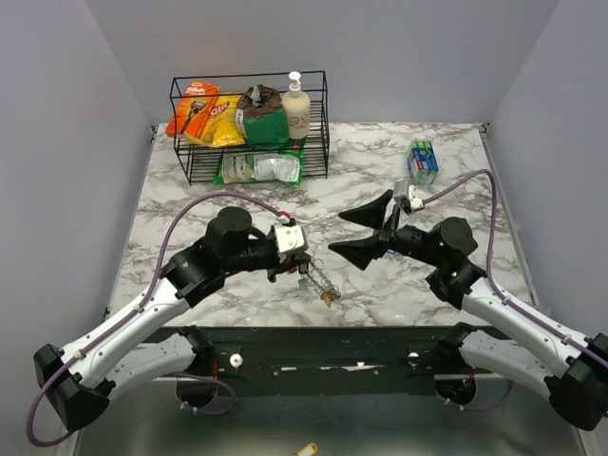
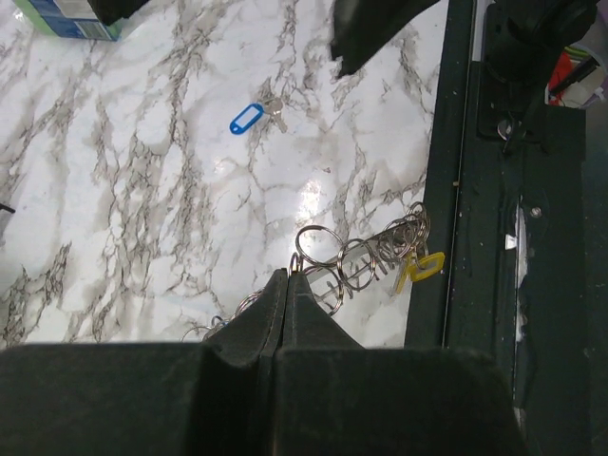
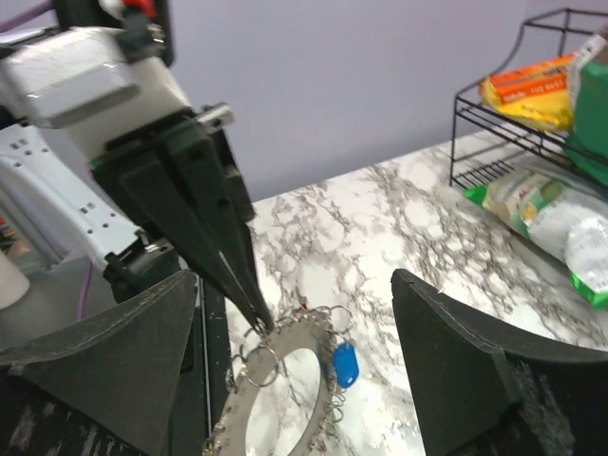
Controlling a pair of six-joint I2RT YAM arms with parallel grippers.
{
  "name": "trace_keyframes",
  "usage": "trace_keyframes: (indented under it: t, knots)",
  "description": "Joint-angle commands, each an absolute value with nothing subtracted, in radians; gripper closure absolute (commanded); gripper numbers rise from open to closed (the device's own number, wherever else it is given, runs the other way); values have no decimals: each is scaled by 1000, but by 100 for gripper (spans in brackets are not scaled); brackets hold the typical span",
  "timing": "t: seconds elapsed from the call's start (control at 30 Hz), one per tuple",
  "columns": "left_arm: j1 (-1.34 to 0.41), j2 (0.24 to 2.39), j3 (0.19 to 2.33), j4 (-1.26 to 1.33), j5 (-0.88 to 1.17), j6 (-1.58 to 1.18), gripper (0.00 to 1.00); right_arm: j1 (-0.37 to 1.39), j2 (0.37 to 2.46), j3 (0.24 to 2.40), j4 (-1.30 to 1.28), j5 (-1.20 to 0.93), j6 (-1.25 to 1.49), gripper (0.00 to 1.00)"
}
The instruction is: Put the keys on the keyring
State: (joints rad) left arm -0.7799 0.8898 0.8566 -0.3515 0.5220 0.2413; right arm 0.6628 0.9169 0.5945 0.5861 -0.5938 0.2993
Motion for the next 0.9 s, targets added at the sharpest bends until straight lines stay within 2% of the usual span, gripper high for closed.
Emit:
trace_keyframes:
  t: [0.0,0.2,0.37,0.53,0.73,0.87]
  knots:
    - [-779,839,812,-177,508,215,100,614,916,574,493,-486,337,8]
    - [-779,805,755,-71,482,150,100,499,923,534,375,-442,402,7]
    - [-779,773,732,-25,474,106,100,450,956,581,54,-151,408,0]
    - [-779,755,761,-107,457,112,100,391,1080,641,-159,-41,474,0]
    - [-781,709,761,-158,437,153,100,364,1158,667,-273,69,514,1]
    - [-779,667,724,-138,448,155,100,354,1198,692,-336,129,494,5]
